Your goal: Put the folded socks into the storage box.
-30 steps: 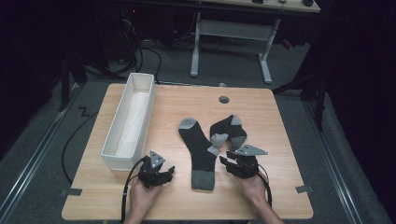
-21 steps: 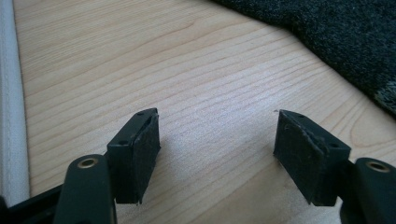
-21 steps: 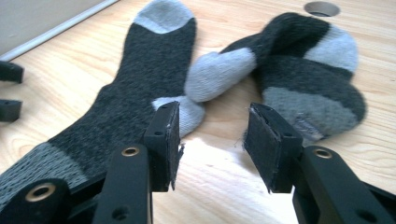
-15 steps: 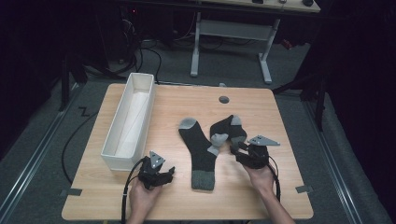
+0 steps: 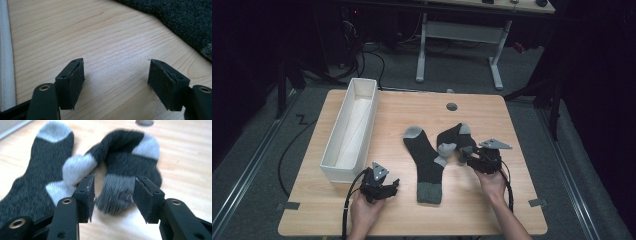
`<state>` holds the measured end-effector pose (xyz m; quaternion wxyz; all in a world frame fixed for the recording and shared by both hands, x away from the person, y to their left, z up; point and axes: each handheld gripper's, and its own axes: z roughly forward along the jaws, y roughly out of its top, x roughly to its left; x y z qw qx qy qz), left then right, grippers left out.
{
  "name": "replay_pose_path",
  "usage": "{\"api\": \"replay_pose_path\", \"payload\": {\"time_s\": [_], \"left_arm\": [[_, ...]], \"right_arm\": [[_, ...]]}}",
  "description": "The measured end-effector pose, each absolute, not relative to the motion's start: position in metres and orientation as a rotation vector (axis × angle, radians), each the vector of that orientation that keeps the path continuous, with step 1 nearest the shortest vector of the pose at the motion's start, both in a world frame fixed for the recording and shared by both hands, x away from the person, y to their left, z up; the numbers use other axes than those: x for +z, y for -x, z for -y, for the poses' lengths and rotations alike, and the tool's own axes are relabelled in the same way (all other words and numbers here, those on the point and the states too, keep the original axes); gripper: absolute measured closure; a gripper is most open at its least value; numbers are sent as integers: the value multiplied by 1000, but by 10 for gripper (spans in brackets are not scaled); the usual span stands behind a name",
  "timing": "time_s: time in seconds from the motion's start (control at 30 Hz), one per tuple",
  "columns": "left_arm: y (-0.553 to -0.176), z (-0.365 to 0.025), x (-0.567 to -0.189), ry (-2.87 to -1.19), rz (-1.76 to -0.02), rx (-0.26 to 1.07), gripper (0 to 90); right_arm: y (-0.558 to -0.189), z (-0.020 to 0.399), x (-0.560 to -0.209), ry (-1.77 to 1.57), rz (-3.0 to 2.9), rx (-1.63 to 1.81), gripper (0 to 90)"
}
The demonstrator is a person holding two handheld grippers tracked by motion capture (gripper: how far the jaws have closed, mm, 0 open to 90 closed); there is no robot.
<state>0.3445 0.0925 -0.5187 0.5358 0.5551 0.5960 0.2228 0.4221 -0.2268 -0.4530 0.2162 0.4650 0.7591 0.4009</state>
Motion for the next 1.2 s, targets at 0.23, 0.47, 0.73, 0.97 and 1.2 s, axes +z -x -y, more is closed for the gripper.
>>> {"api": "replay_pose_path", "payload": {"time_s": [0.23,0.47,0.73,0.97,1.2], "left_arm": [[-345,-93,-519,-1316,-1423,528,296],[-345,-93,-519,-1320,-1421,528,293],[-345,-93,-519,-1319,-1421,528,293],[-345,-93,-519,-1320,-1421,529,293],[-345,-93,-519,-1320,-1420,529,292]], "right_arm": [[-439,229,-455,-1333,-2072,1102,450],[-446,228,-461,-1341,-2071,1073,439],[-456,225,-473,-1388,-2151,1009,449],[-459,223,-480,-1391,-2176,960,462],[-457,226,-484,-1396,-2177,949,559]]}}
